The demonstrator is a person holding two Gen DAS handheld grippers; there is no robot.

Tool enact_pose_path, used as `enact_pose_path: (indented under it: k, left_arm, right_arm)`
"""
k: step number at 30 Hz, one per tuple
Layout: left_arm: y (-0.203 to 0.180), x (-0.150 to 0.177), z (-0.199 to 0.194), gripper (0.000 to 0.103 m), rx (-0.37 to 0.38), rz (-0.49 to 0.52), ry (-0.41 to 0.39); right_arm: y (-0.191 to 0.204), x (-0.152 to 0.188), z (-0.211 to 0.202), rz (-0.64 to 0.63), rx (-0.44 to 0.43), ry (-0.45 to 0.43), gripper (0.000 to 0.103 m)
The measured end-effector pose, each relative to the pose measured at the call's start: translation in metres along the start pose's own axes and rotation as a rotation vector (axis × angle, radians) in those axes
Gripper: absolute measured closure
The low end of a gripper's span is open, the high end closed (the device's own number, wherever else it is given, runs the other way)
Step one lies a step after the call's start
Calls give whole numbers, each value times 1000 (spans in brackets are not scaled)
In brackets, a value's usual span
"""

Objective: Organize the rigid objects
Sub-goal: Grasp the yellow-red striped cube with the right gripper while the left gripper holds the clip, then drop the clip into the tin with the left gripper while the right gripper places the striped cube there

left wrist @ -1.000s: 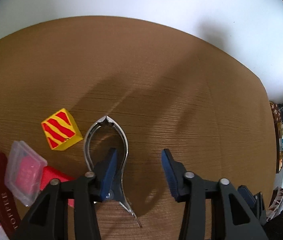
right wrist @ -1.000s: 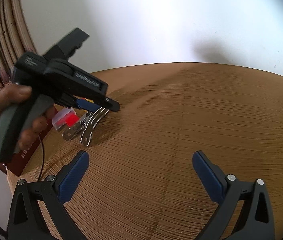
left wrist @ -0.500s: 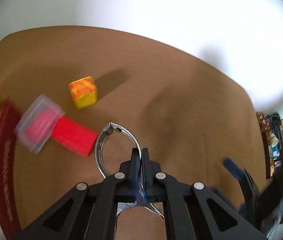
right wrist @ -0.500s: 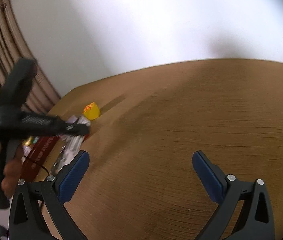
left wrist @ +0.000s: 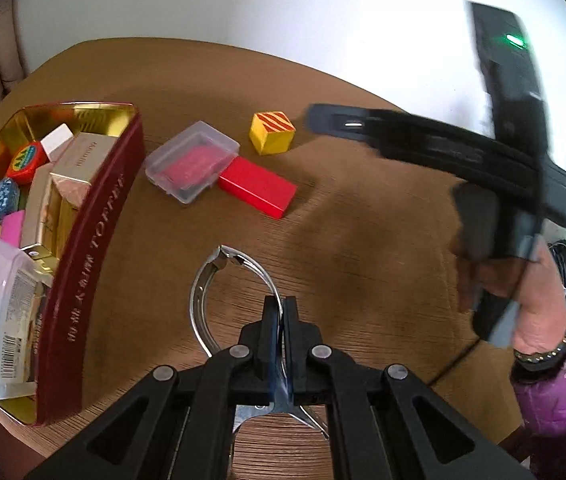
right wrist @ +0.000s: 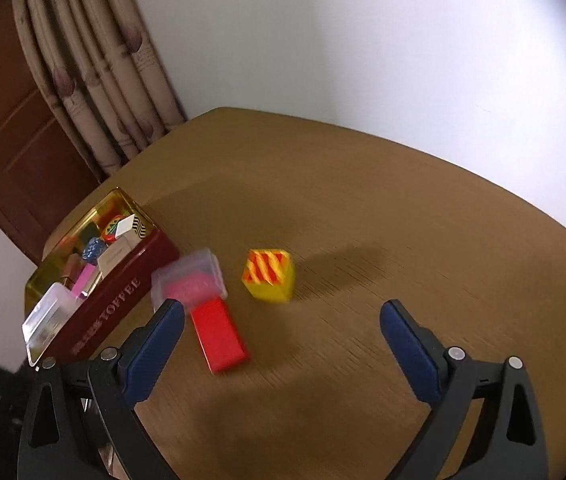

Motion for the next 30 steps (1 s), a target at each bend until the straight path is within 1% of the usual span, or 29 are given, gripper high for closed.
enact_pose_path:
  k: [2,4,6,8,11,12,16,19,20,21,22,23,24,26,28,30]
  left_arm:
    - [5,6,-1,101,2,3,-3]
    - [6,8,3,101,13,0,2]
    - [9,8,1,101,21,-3,3]
    - [11,9,2,101,28,-4,6]
    - [15,11,2,101,35,-11,8]
    - [18,14,-3,101,38,-11,13]
    - [19,17,1,101,38,-12,15]
    - [21,17,2,101,34,-15,16]
    - [21,17,2,101,32,-15,19]
    - [22,17,3,101,31,-17,22]
    - [22,17,4,101,30,-20,22]
    - [22,17,4,101,26,-20,22]
    - [21,17,5,101,23,-19,24]
    - [20,19,3,101,19,-18,23]
    - [18,19,2,101,17,-16,22]
    - [15,18,2,101,19,-17,18]
  right_arm:
    - [8,-4,13,-21,39,10,11]
    - [13,-5,27,-36,46,29,15]
    - [13,-5,33,-39,65,32,20]
    - [8,-5,39,-40,85,41,22]
    - [2,-11,45,-31,83,52,23]
    - [1,-11,46,-31,86,56,23]
    - [-9,-15,45,-30,96,62,23]
    - [-6,-21,53,-38,99,70,23]
    - [-6,-22,55,-45,106,72,27]
    - [-6,-23,58,-52,116,79,49]
    - [-6,-23,61,-55,111,89,63]
    - [-7,-21,67,-45,106,117,75]
    - [-10,-19,67,-41,113,117,75]
    - [-12,-15,64,-29,93,104,75]
    - [-16,-10,56,-15,90,82,75]
    - [-24,1,41,23,63,57,75]
Point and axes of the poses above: each gripper's, at about its wrist camera, not at the fingertips, and z roughly the way its jaws point, y to its left, x to its underside, the point moved 9 cm from there along z, roughly the way its jaws point, and after that the axes turned 14 degrees about y, right-handed, at the moved point
